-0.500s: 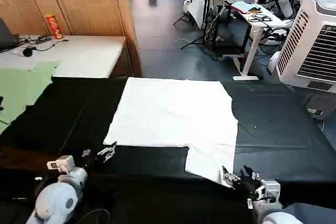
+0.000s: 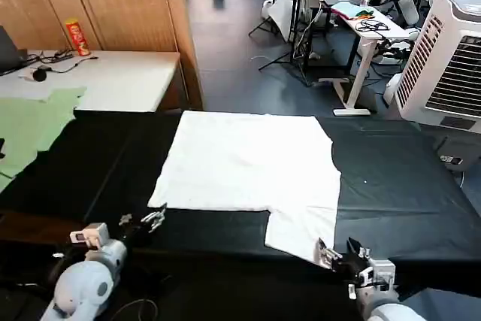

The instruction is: Fold and organize the clothes.

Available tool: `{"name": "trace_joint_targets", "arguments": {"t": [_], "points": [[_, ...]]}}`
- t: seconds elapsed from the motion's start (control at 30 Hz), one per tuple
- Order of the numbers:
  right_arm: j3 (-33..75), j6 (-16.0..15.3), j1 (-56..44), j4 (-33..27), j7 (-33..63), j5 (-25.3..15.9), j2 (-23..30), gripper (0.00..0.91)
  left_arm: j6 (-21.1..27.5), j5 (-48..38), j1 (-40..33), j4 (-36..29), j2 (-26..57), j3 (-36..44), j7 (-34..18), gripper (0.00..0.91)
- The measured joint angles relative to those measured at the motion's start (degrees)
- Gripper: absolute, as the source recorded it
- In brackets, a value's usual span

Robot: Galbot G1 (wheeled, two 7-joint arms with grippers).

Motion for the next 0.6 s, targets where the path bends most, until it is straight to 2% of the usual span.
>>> {"name": "trace_joint_targets", "arguments": {"t": [0.03,0.07,0.37,0.6], "points": [[-0.11,0.05,0.00,-0.09,0.18,0.16,0.03,0.215,0.26,0.00,-0.07,0.12,-0.01,0.06,-0.08,0.068],[-0.17,0.18,0.00,-0.16,0.32,0.24,0.06,0.088,0.49,-0.01,-0.12,0.20,-0.04,0.14,-0.20,0.010],[0.11,0.94,-1.02,0.86,1.55,0.57,0.30,0.059,0.53,1.03,0.54,-0.45,-0.48,0.55,-0.22,0.000],[0.84,-0.84,-5.09,6.54,4.14,0.60,0.57,0.039,0.70,2.17,3.50,-4.17,-0.10,-0.97,-0.34,0.000]]}}
